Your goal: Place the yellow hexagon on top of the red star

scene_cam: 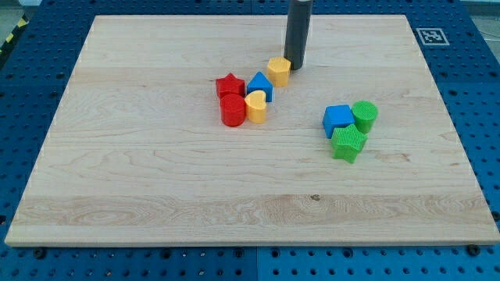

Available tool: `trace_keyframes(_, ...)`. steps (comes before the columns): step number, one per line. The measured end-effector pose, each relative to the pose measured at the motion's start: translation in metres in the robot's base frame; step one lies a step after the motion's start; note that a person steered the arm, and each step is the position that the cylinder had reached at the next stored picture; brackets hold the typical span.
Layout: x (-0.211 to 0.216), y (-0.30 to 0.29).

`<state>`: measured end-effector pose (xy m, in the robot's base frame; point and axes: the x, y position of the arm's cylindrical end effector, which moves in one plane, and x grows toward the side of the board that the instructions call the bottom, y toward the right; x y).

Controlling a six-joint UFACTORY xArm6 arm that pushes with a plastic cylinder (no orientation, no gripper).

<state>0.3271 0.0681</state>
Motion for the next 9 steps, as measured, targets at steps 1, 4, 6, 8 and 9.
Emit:
trace_keyframes(1, 0.0, -0.01)
trace_keyframes(4, 0.0, -0.024)
trace_keyframes(6, 0.036, 0.01)
trace_keyframes(8, 0.045, 0.012)
trace_keyframes(9, 0.063, 0.023)
